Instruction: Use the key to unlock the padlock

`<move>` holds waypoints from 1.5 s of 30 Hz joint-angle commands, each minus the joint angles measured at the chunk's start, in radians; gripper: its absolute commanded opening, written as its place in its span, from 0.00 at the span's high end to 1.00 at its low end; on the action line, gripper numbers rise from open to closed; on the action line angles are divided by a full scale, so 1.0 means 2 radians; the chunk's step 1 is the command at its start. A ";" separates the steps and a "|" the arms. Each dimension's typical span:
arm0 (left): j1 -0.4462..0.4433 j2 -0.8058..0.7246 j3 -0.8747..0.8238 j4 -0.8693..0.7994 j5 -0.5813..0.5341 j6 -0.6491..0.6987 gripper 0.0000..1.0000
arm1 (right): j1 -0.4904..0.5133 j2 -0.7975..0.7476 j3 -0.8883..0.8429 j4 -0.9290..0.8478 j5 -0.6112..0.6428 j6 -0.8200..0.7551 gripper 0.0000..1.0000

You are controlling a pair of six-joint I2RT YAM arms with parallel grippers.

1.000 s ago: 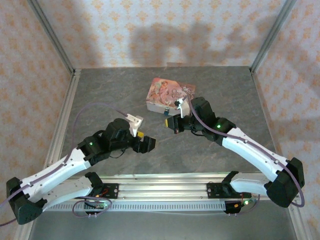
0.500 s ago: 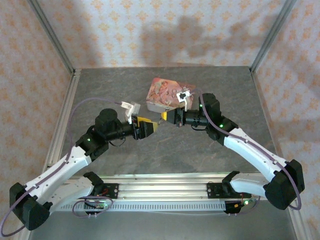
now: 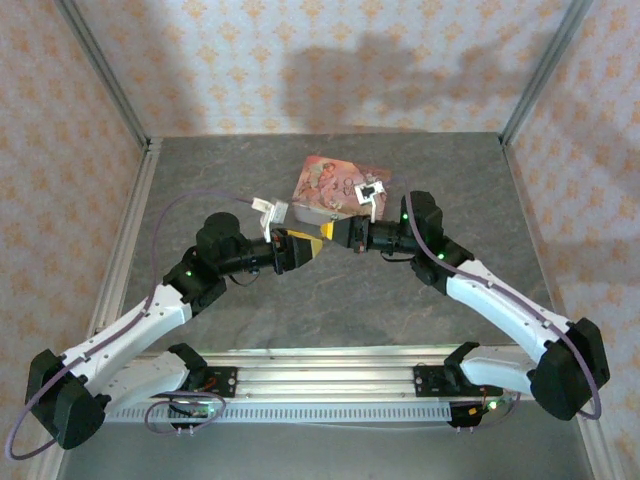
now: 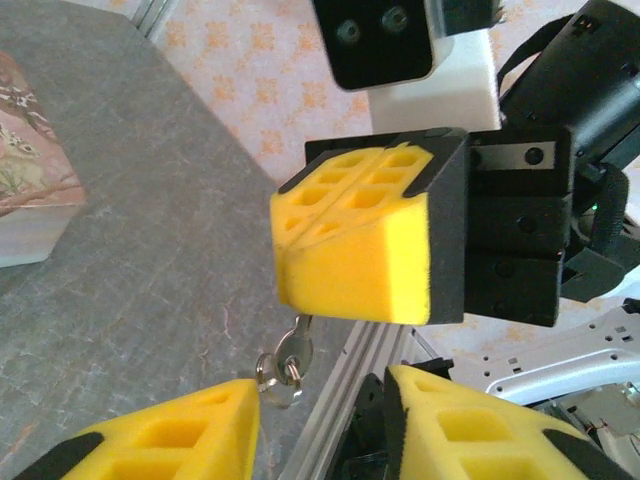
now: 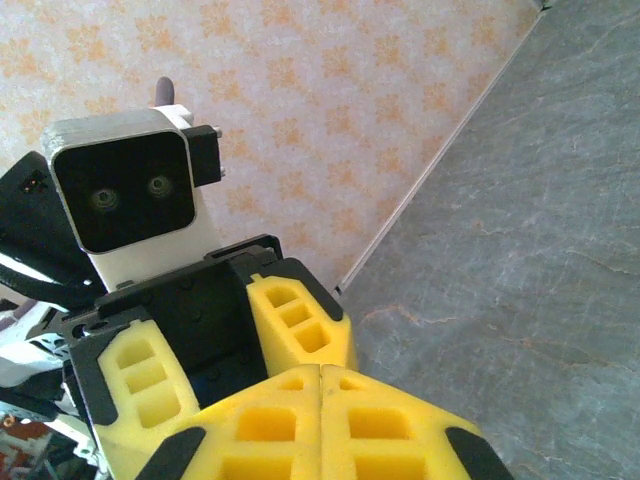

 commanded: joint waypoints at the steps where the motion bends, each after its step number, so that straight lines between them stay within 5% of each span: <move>1: 0.002 0.000 -0.005 0.032 0.010 -0.006 0.65 | 0.003 -0.010 -0.010 0.055 -0.012 0.021 1.00; 11: 0.002 0.007 -0.015 0.042 -0.001 -0.020 0.71 | 0.012 -0.014 -0.019 0.069 0.004 0.029 1.00; 19: 0.003 -0.004 -0.021 0.040 -0.011 -0.017 0.98 | 0.017 -0.006 -0.018 0.075 0.003 0.032 1.00; 22: 0.002 -0.012 -0.024 0.030 -0.018 -0.010 1.00 | 0.017 -0.008 -0.018 0.064 0.016 0.033 1.00; 27: 0.003 -0.034 -0.033 0.011 -0.034 -0.004 1.00 | 0.017 -0.018 -0.006 0.031 0.035 0.036 0.63; 29: 0.002 -0.045 -0.036 0.004 -0.039 -0.002 1.00 | 0.017 -0.021 -0.001 0.020 0.036 0.036 0.58; 40: 0.002 -0.049 -0.035 0.001 -0.023 -0.016 1.00 | 0.031 -0.013 0.005 0.021 0.022 0.039 0.59; 45: 0.002 -0.041 -0.030 -0.001 -0.016 -0.017 1.00 | 0.035 -0.008 0.006 0.023 0.026 0.035 0.74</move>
